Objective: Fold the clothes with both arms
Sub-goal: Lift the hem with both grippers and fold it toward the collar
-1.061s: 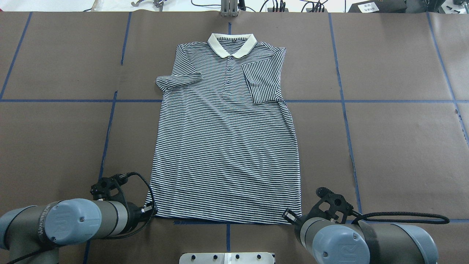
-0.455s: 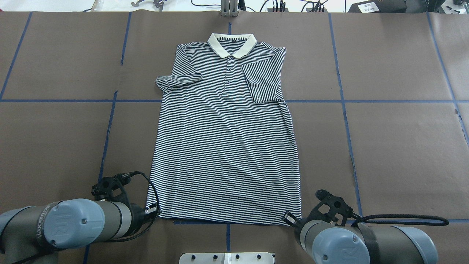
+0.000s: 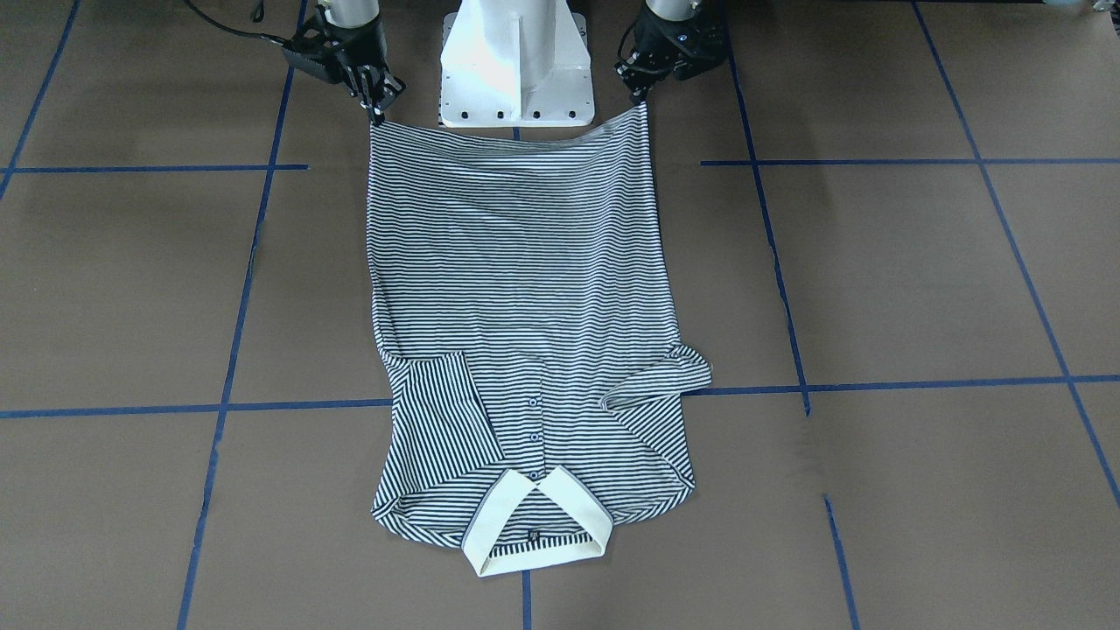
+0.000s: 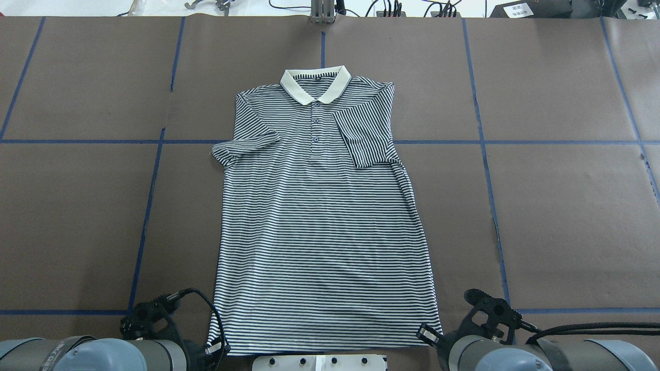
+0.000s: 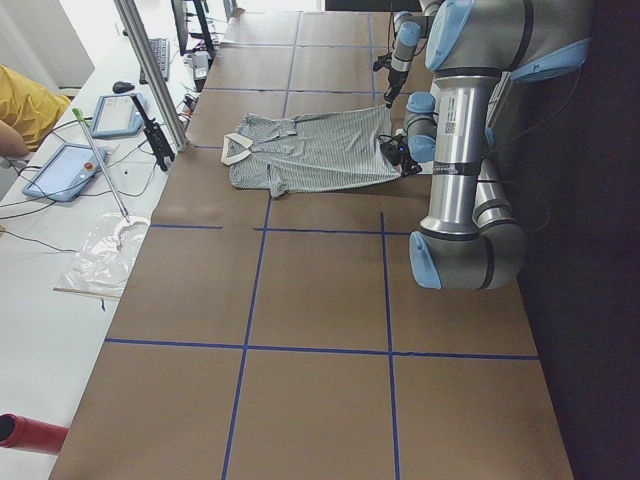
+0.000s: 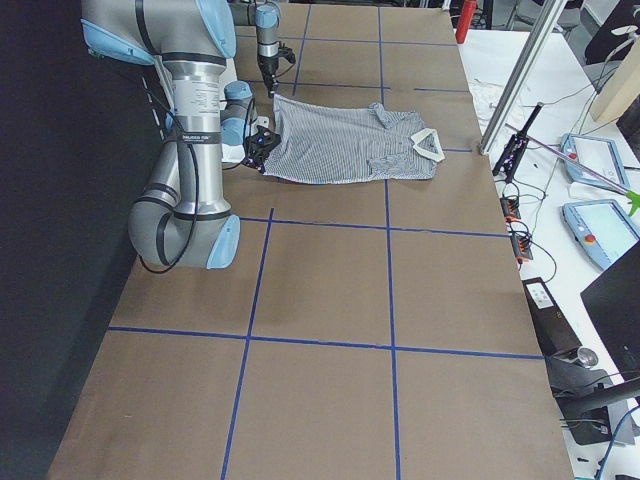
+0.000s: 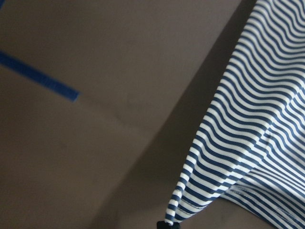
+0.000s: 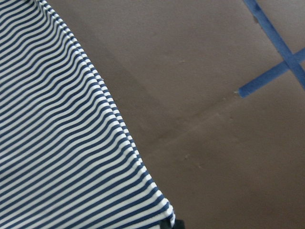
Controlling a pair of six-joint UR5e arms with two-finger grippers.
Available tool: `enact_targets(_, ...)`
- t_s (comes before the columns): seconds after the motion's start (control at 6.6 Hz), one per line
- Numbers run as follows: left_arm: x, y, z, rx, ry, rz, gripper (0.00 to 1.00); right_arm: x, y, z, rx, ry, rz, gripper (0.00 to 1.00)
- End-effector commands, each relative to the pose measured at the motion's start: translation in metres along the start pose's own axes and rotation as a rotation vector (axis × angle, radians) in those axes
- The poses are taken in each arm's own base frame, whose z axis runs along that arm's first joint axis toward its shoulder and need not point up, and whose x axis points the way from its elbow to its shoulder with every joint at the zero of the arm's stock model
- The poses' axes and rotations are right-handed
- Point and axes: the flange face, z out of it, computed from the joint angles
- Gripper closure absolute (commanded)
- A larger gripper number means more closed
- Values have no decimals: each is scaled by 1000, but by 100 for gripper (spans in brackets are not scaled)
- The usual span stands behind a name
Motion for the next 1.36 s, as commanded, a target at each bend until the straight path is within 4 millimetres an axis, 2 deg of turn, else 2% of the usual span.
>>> enact_targets(0.0,2,1,-2,17,-8,-96,100,-3,-17,-26,-2,-42,19,100)
enact_targets(0.15,34,-29,-20,75,76,-82,100,-24,-44,-33,33,-82,52,100)
enact_targets(0.3,76,-71,-32,148,141,-68,100,-58,-72,-46,73,-144,32,100)
enact_targets(0.45,116,-125,-37,243,177,-74,100,-87,-107,-43,119,-159,22,100)
enact_targets(0.61,141,-168,-25,321,153,-29,100,-123,-146,-36,140,-151,34,100)
enact_targets(0.76,156,-210,-36,382,162,-1,100,-175,-194,-12,202,-129,70,100)
enact_targets(0.91,176,-269,-44,445,229,-1,100,-216,-255,-5,221,-91,89,100)
enact_targets(1.06,192,-306,-44,484,256,-17,100,-227,-313,-4,242,-60,82,100)
enact_targets(1.21,207,-318,-42,497,260,-30,100,-266,-346,18,253,-95,92,100)
